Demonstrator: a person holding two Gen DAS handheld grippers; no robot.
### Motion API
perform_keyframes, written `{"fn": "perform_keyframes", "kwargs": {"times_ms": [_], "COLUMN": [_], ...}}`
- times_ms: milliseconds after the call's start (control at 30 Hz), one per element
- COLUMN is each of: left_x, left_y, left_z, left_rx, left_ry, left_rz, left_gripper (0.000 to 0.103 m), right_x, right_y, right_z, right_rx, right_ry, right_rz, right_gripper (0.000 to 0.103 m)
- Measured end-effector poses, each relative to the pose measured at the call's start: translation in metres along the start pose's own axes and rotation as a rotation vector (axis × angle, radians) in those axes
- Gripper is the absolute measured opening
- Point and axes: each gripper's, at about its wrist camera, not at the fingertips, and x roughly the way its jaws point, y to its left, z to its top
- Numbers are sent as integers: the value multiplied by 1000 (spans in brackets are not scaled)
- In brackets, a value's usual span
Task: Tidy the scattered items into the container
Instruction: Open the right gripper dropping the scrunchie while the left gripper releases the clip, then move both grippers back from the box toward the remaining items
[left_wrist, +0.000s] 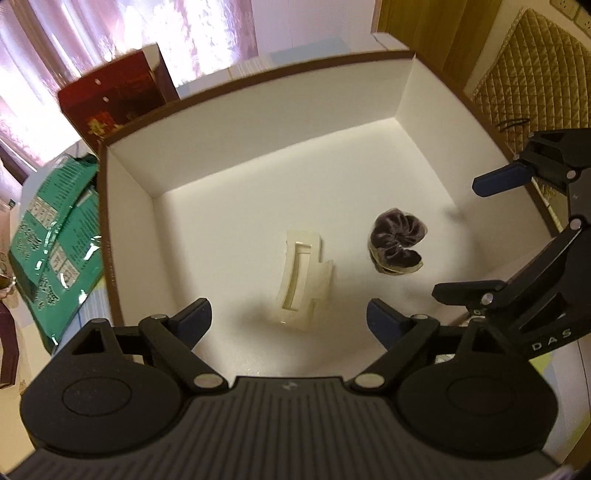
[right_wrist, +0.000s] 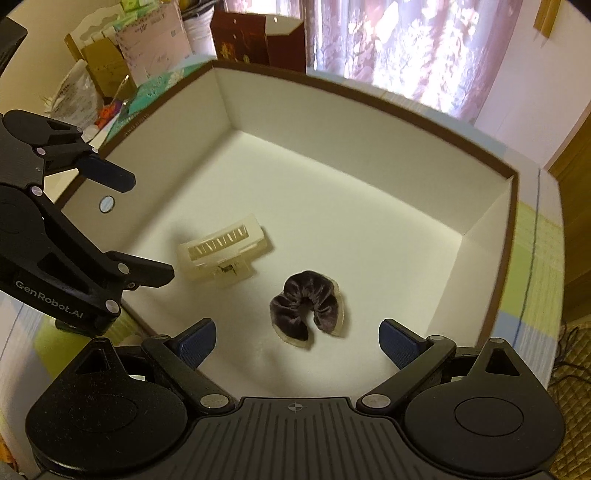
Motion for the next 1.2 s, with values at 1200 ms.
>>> {"fn": "perform_keyframes", "kwargs": {"times_ms": [1200], "left_x": [-129], "left_y": [-8], "left_z": [-130], "left_rx": [-14], "left_ry": [-232], "left_rz": [30], "left_gripper": [90], "right_x": [-124], "right_y": [37], "right_z": [-109], "right_rx": [44], "right_ry": [-335], "right_rz": [-81], "right_gripper": [100]}}
